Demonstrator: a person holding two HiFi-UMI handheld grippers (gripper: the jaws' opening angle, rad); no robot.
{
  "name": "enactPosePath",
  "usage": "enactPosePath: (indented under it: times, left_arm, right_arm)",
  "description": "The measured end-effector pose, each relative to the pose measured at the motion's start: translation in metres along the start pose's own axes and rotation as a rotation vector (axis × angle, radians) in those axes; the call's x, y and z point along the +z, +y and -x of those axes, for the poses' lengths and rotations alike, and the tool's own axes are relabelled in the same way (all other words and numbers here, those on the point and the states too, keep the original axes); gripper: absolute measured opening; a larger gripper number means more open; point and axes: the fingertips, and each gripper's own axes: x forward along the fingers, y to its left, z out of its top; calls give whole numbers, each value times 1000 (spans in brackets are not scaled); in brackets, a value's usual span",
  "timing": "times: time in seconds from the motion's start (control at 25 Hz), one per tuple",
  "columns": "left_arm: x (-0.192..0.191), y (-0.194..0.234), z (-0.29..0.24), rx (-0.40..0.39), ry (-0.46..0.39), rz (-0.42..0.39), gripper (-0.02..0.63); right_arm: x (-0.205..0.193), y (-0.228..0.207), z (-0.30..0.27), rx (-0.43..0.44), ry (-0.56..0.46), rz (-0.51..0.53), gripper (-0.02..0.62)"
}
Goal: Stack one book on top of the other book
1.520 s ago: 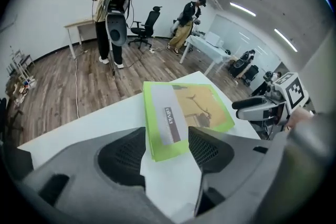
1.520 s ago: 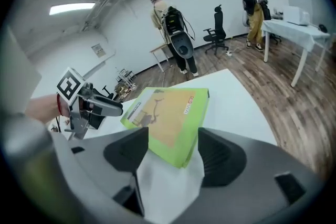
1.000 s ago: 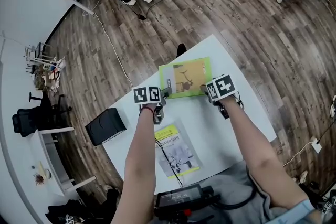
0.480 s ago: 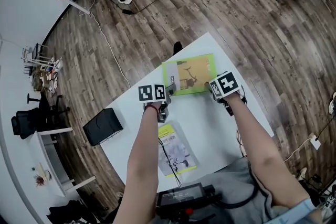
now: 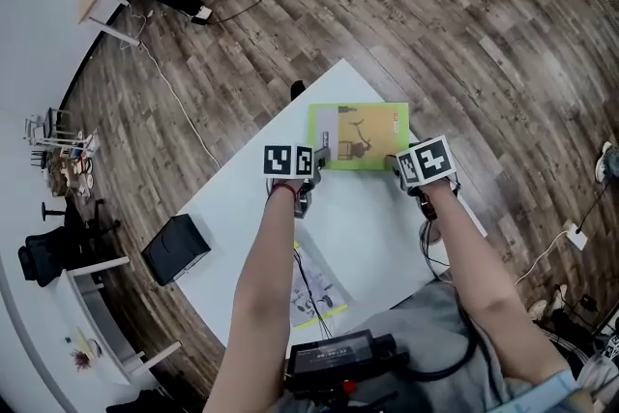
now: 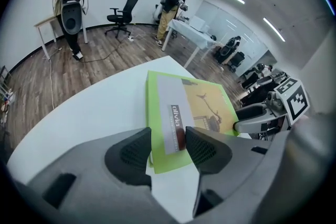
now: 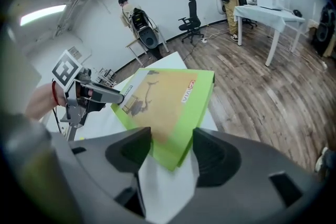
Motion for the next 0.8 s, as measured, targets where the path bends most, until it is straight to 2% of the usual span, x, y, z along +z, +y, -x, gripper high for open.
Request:
enactPosePath:
  times: [0.28,0.56,0.68,0.8]
  left_arm:
    - [8,-41,-23,-31,54,-108,216]
    - [6,-48,-25,-51,49,-97,216]
    - [6,-49,-26,-62,52,-87,216]
    - [6,-48,-25,-66,52,-88,216]
  right_arm:
    - [-31,-29,22,-20,-21,-79,265]
    - [-43,-35,29,33,-29,-114,265]
    - [-50,-40,43,84,-47,-131,267]
    - [-47,-52,65,196,-102,-148,267]
